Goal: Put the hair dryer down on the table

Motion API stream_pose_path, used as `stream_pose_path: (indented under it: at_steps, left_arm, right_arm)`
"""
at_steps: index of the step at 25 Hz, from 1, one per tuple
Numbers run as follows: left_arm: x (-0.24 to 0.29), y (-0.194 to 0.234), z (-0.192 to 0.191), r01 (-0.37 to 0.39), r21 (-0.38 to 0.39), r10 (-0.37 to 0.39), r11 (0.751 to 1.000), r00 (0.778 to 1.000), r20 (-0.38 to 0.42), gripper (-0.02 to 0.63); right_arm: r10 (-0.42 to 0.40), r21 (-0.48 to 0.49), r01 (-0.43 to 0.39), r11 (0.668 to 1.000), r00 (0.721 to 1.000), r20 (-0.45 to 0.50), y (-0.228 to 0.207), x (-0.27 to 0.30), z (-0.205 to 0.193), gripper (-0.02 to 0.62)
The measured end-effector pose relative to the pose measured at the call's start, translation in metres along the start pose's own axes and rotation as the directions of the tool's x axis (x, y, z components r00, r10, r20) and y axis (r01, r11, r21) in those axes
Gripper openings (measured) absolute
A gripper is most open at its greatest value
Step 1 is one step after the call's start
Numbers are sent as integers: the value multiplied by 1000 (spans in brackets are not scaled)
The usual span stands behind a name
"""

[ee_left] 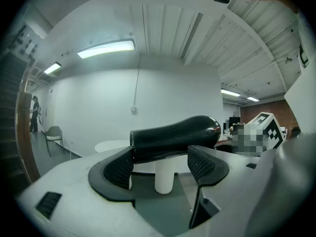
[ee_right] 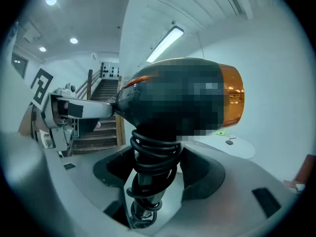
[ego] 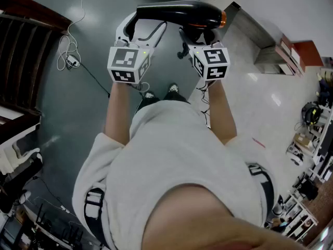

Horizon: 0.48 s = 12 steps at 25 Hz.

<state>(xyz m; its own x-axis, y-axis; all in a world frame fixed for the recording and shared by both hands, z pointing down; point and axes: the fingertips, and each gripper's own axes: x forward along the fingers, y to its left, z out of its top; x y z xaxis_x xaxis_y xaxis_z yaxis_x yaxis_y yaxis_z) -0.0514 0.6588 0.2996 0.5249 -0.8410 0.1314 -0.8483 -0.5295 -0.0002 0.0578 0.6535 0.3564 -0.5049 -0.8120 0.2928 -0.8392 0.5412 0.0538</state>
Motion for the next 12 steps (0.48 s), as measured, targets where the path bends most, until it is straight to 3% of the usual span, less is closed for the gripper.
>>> stream_pose_path:
  at_steps: [12]
  left_arm:
    - [11, -22, -2, -17, -18, 16, 1000, 1000, -16, 341]
  right_arm:
    - [15, -3, -15, 1000, 1000, -14, -19, -14, -7, 282]
